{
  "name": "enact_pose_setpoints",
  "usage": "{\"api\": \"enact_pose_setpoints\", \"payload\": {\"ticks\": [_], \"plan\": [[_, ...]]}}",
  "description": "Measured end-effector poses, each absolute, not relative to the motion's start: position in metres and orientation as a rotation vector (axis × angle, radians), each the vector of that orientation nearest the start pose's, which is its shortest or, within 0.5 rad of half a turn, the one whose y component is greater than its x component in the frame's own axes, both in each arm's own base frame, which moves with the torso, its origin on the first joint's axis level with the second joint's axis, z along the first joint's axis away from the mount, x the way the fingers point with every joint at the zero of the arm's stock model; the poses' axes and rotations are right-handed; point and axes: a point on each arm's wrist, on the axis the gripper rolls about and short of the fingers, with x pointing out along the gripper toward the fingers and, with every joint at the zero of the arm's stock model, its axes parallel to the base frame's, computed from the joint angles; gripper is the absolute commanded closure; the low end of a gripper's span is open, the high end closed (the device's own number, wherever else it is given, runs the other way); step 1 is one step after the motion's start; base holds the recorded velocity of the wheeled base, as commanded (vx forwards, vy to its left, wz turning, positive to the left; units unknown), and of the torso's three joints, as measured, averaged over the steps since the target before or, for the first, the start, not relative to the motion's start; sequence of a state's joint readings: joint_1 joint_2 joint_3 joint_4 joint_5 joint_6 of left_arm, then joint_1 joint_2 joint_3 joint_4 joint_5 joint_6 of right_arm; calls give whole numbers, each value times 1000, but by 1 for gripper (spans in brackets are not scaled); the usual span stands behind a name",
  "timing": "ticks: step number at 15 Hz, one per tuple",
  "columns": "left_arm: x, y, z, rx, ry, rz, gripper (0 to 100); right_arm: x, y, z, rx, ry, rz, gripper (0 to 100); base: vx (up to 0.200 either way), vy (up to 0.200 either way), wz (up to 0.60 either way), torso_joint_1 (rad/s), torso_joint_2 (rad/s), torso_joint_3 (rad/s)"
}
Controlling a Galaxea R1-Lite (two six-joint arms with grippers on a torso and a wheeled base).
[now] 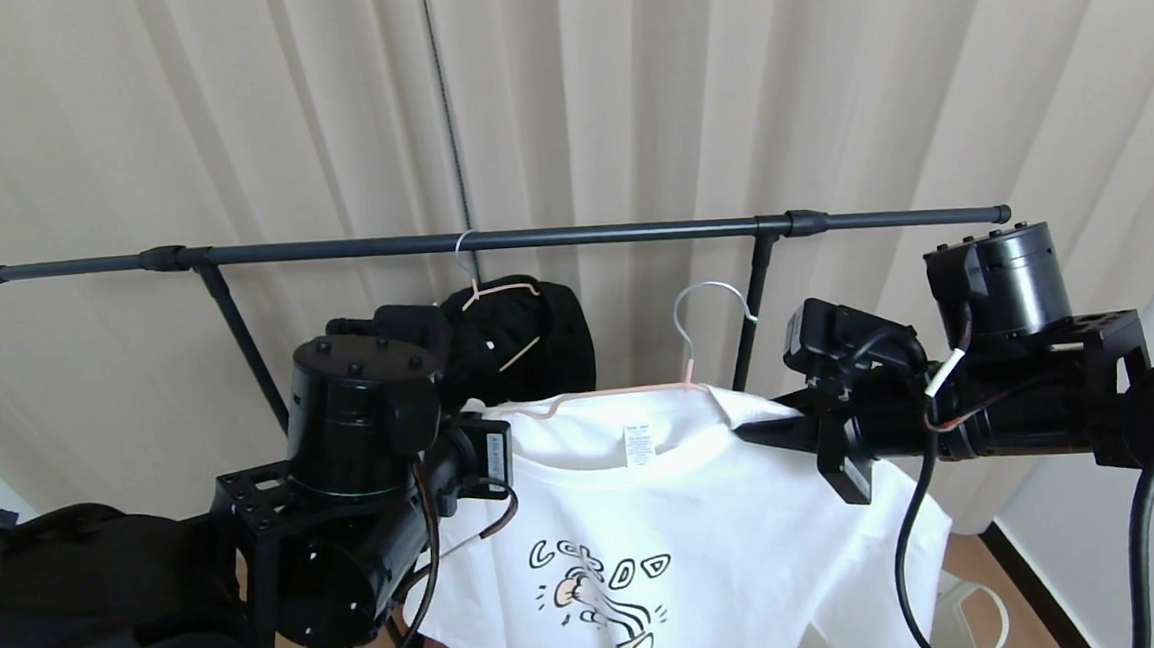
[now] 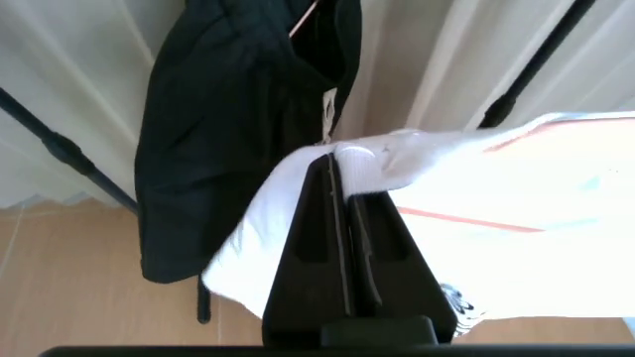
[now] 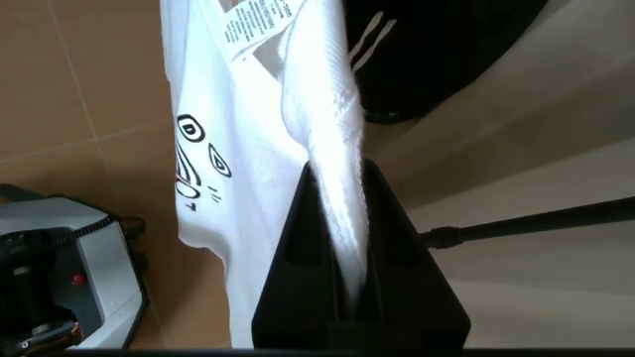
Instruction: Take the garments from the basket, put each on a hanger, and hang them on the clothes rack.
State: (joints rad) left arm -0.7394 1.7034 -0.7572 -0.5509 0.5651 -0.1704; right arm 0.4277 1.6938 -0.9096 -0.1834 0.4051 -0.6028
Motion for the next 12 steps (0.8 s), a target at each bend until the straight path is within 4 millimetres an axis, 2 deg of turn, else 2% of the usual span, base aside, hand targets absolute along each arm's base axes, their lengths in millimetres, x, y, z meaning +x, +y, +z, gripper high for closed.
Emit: {"api": "enact_pose_setpoints", "payload": {"ticks": [4, 7, 12], "plan": [[226, -191, 163, 77, 324, -150, 100, 256, 133, 166, -554, 351, 1046, 100, 0, 0, 0, 0, 0, 0], [228, -187, 163, 74, 323, -137, 100, 250, 131, 169, -572, 310, 1088, 100, 0, 0, 0, 0, 0, 0], [220, -197, 181, 76, 268, -195, 100, 252, 142, 170, -515, 338, 1097, 100, 0, 0, 0, 0, 0, 0]]}}
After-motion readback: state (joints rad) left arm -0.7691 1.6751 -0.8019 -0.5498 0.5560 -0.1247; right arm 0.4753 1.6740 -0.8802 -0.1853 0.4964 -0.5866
